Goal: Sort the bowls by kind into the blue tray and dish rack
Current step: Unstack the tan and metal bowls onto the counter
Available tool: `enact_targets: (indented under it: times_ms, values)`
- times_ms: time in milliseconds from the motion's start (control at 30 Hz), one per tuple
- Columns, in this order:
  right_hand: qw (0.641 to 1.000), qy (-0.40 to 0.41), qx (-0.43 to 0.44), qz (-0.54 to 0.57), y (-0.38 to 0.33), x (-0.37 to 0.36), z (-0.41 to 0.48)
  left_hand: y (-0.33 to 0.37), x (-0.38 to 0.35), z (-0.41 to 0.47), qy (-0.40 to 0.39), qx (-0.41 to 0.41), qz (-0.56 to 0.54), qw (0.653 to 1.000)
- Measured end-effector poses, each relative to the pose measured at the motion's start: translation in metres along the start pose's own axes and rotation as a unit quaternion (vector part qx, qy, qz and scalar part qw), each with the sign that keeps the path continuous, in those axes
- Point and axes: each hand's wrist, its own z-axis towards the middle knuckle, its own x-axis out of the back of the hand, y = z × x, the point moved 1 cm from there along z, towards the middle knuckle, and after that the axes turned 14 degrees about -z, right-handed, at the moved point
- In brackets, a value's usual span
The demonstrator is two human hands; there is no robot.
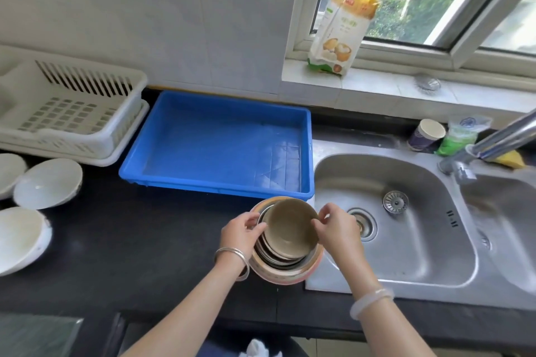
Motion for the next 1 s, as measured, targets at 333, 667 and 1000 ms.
enact_targets:
  times_ms: [333, 667, 1000]
  values:
    - [0.99, -0.001, -0.047, 0.134, 0.021, 0.024, -0.004, 0.005, -0.008, 0.0, 0.023, -0.024, 0.035, 0.999]
    - [0.981, -0.003, -0.061, 0.186, 0.029, 0.028, -0.006, 0.015, -0.016, 0.001, 0.094, -0.049, 0.108, 0.989]
    - [0.975, -0.021, -0.019, 0.221, 0.015, 0.046, -0.006, 0.028, 0.004, 0.006, 0.112, -0.048, 0.012, 0.992]
